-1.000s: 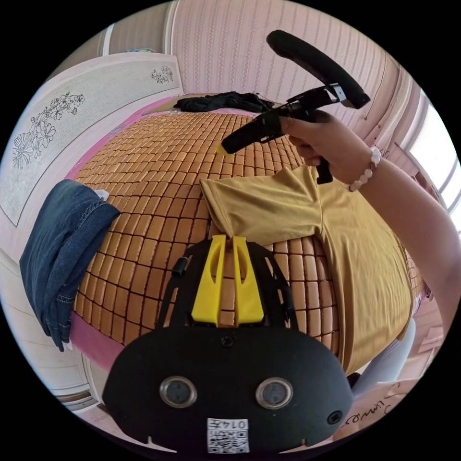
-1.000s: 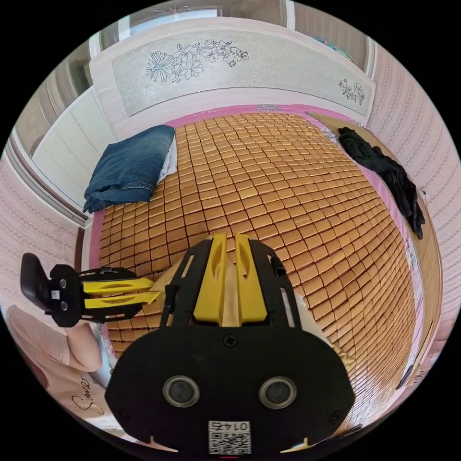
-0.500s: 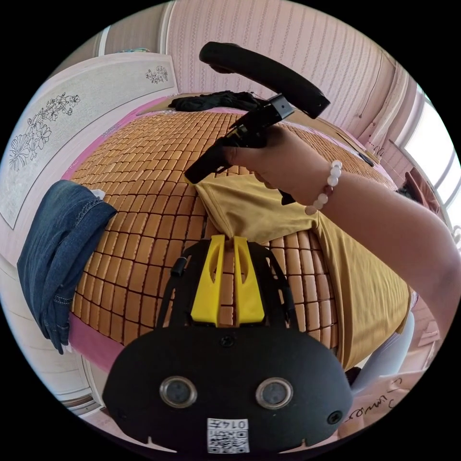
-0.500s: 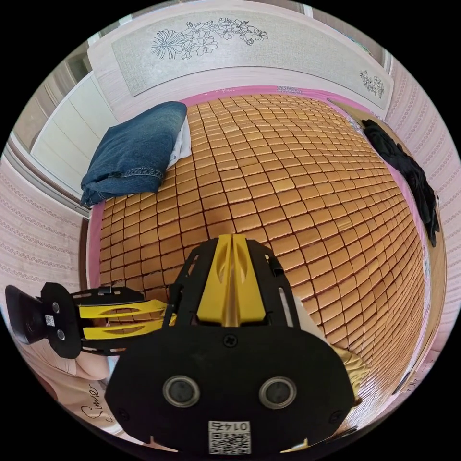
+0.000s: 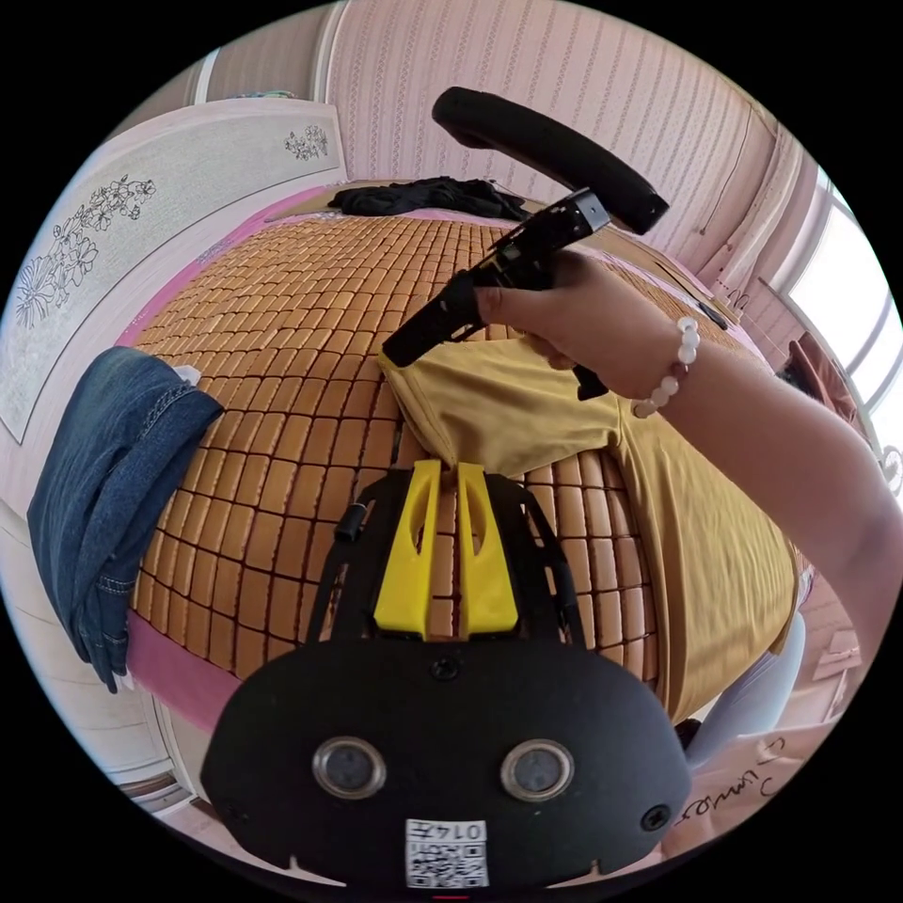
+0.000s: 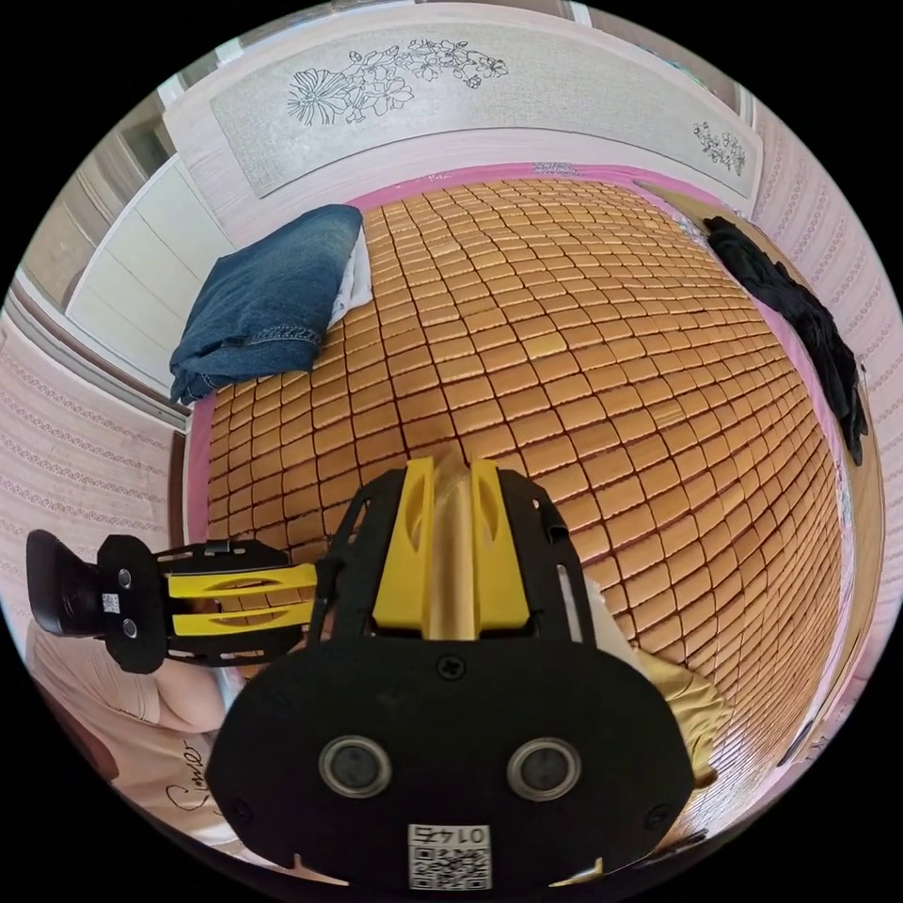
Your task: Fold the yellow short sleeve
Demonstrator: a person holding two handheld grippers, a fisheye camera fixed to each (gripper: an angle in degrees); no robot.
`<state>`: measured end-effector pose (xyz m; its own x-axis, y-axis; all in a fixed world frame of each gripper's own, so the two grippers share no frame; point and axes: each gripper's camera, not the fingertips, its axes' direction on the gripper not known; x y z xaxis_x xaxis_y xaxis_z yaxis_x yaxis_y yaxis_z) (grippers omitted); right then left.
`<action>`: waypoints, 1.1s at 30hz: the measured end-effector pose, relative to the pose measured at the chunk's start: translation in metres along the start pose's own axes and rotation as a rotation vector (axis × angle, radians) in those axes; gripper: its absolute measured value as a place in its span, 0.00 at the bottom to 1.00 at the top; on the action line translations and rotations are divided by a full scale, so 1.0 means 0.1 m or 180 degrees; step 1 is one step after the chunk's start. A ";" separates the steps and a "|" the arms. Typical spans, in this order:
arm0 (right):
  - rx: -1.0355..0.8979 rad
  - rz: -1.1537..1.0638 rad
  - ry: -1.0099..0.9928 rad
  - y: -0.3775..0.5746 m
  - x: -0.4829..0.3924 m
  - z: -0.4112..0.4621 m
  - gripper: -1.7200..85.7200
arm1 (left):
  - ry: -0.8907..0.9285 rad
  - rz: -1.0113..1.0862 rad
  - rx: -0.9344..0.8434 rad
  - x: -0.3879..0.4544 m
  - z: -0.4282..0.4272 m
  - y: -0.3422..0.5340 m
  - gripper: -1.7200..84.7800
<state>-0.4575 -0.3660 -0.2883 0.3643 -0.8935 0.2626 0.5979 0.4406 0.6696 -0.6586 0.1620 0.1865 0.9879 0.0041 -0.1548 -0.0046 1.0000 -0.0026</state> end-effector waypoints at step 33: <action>0.1506 0.2923 0.1329 7.24 0.50 -1.55 0.06 | 0.0497 0.1056 0.1223 2.05 -1.04 -0.68 0.08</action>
<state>0.1037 -0.0780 0.1018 0.7932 -0.1067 0.5995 -0.3219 0.7622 0.5617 -0.4716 0.0949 0.0520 0.9081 0.3492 -0.2310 -0.2270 0.8742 0.4293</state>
